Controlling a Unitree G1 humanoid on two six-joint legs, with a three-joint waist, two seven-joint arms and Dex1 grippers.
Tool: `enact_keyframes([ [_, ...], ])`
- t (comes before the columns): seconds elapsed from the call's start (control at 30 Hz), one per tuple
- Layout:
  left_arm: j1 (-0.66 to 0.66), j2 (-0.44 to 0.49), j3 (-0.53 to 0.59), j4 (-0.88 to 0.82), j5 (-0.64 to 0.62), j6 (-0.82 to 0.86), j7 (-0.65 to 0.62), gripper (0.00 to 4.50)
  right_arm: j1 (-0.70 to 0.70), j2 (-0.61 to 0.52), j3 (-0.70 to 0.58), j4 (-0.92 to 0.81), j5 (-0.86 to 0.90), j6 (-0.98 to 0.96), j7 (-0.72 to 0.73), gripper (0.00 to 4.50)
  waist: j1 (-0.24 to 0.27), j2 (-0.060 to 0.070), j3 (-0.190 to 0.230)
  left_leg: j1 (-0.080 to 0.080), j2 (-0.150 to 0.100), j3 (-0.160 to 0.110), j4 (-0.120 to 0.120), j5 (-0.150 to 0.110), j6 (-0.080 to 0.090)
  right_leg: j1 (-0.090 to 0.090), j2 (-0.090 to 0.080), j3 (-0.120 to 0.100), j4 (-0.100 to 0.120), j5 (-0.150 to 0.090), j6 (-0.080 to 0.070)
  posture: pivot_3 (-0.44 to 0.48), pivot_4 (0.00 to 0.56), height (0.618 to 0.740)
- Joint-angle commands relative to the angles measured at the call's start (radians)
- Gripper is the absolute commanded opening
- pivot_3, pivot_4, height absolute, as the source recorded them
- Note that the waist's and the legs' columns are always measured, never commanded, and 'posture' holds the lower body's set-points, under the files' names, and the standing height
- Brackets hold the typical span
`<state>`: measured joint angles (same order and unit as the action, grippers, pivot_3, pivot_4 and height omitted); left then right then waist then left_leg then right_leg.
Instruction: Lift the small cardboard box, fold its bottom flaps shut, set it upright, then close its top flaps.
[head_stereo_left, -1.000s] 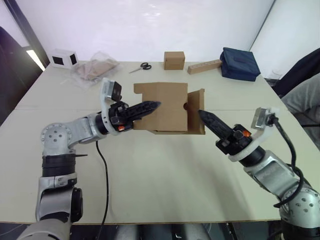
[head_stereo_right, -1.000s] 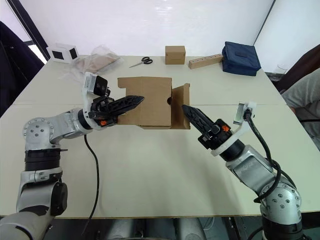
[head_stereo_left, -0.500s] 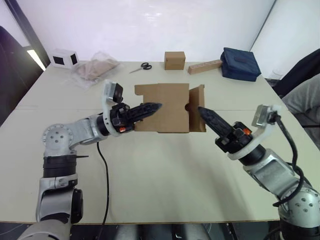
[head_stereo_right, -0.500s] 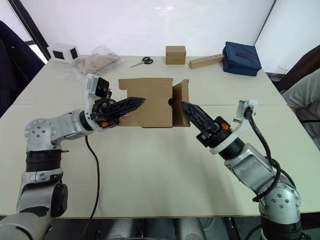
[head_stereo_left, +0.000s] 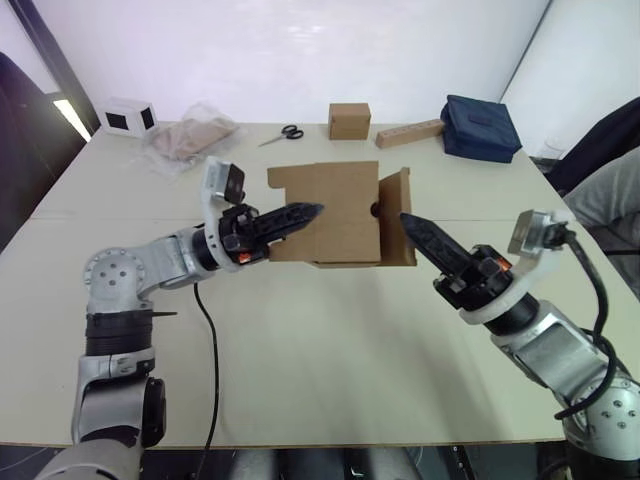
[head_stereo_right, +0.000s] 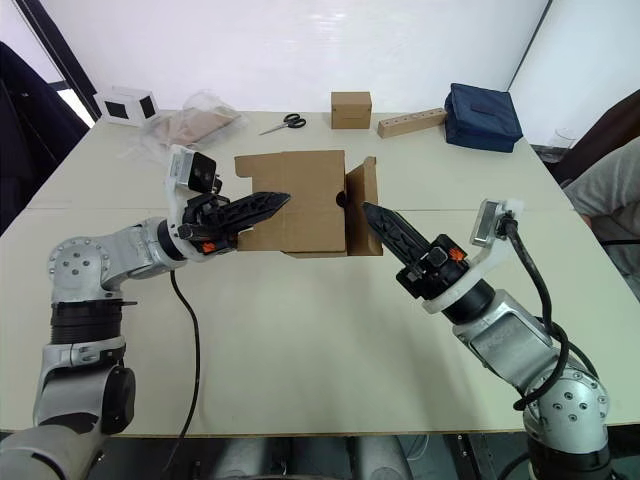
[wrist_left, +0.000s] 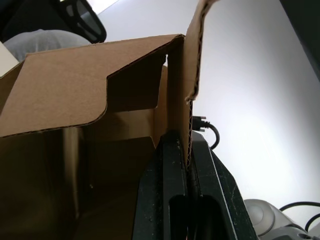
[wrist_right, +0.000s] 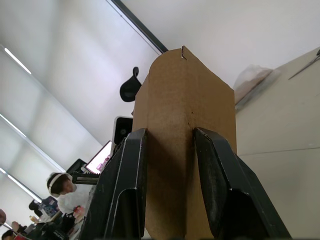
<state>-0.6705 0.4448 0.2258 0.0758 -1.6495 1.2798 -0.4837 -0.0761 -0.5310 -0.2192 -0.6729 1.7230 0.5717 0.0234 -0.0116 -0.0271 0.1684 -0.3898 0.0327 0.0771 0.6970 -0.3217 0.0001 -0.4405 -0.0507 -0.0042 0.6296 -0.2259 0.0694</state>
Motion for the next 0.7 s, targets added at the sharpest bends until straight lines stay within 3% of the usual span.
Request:
enact_keyframes([
  [0.03, -0.001, 0.006, 0.002, -0.012, -0.009, -0.005, -0.004, 0.00, 0.002, -0.016, -0.024, -0.067, 0.028, -0.016, 0.021, 1.44, 0.000, 0.000, 0.000, 0.000, 0.000, 0.000, 0.000, 0.000, 0.000, 0.000, 0.000, 0.000, 0.000, 0.000, 0.000, 0.000, 0.150, 0.740],
  [0.3, 0.007, 0.013, 0.000, -0.023, -0.013, -0.001, -0.010, 0.00, 0.019, 0.001, -0.096, -0.024, 0.019, -0.082, -0.018, 1.44, 0.000, 0.000, 0.000, 0.000, 0.000, 0.000, 0.000, 0.000, 0.000, 0.000, 0.000, 0.000, 0.000, 0.000, 0.000, 0.000, 0.150, 0.740],
  [0.5, 0.013, 0.019, -0.002, -0.031, -0.013, -0.003, -0.013, 0.00, 0.075, -0.045, -0.231, 0.002, 0.058, -0.096, -0.005, 1.44, 0.002, 0.000, 0.000, 0.000, 0.000, 0.000, 0.000, 0.000, 0.000, 0.000, 0.000, 0.000, 0.000, 0.000, 0.000, 0.000, 0.150, 0.740],
  [0.7, 0.011, 0.018, -0.004, -0.032, -0.022, -0.005, -0.014, 0.00, 0.092, -0.052, -0.195, 0.010, 0.021, -0.073, 0.011, 1.44, -0.002, 0.000, 0.000, 0.000, 0.000, 0.000, 0.000, 0.000, 0.000, 0.000, 0.000, 0.000, 0.000, 0.000, 0.000, 0.000, 0.150, 0.740],
])
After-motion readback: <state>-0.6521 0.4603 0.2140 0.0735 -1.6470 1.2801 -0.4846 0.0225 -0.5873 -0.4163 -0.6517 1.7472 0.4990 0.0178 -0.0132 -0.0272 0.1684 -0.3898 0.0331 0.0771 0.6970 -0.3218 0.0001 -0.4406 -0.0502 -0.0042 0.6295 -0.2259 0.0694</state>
